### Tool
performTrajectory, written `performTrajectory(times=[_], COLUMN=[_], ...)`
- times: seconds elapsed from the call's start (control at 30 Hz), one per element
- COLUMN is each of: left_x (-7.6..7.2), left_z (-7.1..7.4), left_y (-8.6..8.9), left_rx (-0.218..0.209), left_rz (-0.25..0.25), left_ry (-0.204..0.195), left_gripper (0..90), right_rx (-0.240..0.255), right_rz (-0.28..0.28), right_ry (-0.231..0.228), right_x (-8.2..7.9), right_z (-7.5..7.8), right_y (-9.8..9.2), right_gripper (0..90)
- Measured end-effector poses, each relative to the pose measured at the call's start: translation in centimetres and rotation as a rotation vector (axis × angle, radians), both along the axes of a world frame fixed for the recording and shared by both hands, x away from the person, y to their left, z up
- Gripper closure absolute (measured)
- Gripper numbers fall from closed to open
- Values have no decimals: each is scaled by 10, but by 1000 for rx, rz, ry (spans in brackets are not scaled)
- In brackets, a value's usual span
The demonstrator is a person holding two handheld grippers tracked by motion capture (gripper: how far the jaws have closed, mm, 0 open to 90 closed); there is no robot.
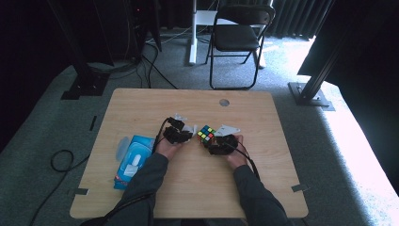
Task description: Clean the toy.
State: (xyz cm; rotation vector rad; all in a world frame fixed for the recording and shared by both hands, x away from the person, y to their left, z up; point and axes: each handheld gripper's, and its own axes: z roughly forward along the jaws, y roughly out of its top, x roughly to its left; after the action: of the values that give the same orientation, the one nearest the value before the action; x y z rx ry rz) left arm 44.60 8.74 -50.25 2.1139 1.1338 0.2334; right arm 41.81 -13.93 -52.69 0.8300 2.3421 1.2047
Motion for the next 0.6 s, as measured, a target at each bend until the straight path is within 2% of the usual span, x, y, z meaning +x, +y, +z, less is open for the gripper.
performTrajectory(times=[0.13, 0.27, 0.33, 0.43, 0.6], left_x=[-3, -5, -5, -4, -7], left_z=[6, 9, 7, -1, -12], left_y=[-2, -4, -4, -6, -9], left_rx=[6, 64, 103, 133, 127], left_rz=[9, 49, 75, 109, 116], left_ry=[-33, -53, -36, 3, 14], left_gripper=[642, 602, 591, 576, 488], right_rx=[4, 4, 4, 5, 8], right_rz=[-7, -6, -5, -5, -8], right_ry=[-2, -3, -4, -3, -3], right_x=[0, 0, 0, 0, 0], right_z=[1, 0, 0, 0, 0], right_y=[-2, -2, -1, 0, -1], right_gripper=[340, 341, 341, 340, 341])
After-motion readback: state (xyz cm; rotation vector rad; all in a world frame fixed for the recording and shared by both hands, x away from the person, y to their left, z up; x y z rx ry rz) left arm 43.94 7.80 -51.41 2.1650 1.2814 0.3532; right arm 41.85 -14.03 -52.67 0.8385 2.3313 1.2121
